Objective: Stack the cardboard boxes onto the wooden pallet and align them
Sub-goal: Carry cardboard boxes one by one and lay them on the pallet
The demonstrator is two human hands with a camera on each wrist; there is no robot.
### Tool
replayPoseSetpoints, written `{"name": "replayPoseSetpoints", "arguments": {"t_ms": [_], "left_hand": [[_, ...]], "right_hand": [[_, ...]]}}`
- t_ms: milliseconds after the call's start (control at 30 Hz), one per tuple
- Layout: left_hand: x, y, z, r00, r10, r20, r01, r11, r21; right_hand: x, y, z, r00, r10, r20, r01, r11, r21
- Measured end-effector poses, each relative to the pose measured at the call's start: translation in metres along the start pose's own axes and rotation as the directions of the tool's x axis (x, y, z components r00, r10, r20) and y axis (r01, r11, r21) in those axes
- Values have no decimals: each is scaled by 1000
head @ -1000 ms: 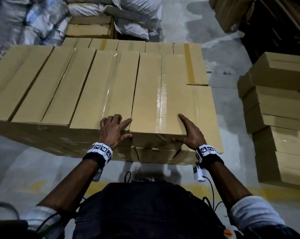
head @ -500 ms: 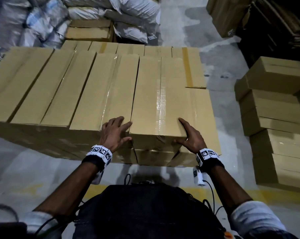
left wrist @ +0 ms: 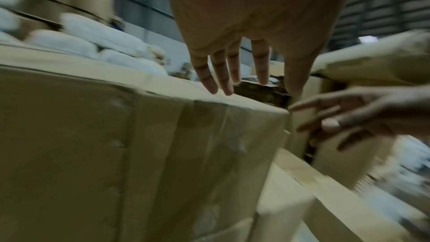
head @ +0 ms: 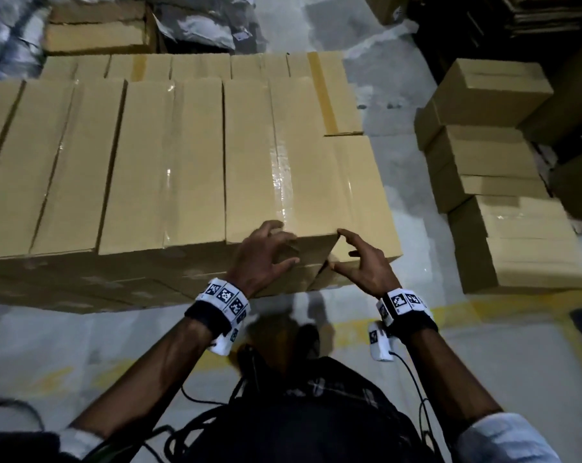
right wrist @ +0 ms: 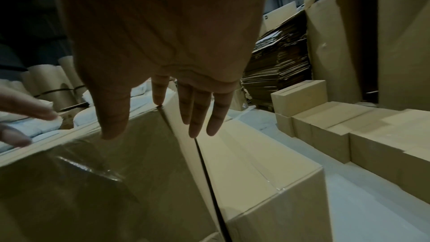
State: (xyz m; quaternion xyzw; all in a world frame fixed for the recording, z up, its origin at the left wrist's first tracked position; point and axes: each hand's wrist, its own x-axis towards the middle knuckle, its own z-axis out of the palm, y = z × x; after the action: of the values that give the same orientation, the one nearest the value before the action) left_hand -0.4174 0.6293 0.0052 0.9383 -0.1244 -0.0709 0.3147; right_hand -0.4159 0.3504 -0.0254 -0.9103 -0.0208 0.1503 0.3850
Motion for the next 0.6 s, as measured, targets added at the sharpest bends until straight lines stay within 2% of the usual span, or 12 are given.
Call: {"name": "replayPoseSetpoints", "arguments": {"t_ms": [133,267,433,533,600], "left_hand": [[11,34,34,982,91,165,-97,995,28],[19,69,65,954,168,249,-171,985,-9],[51,134,122,891,301,341,-306,951,-40],[82,185,165,883,278,379,-294,956,-16],[103,223,197,882,268,387,-267,962,-57]], "right_hand": [[-31,31,-18,997,50,-61,-50,999,11],[-55,72,-44,989,101,-111,-98,995,33],[-82,134,-97,975,130,-179,-111,988,111],[-95,188,-140,971,125,-205,-95,984,151],[-108,221,-173,955,176,-240,-132,973,188]]}}
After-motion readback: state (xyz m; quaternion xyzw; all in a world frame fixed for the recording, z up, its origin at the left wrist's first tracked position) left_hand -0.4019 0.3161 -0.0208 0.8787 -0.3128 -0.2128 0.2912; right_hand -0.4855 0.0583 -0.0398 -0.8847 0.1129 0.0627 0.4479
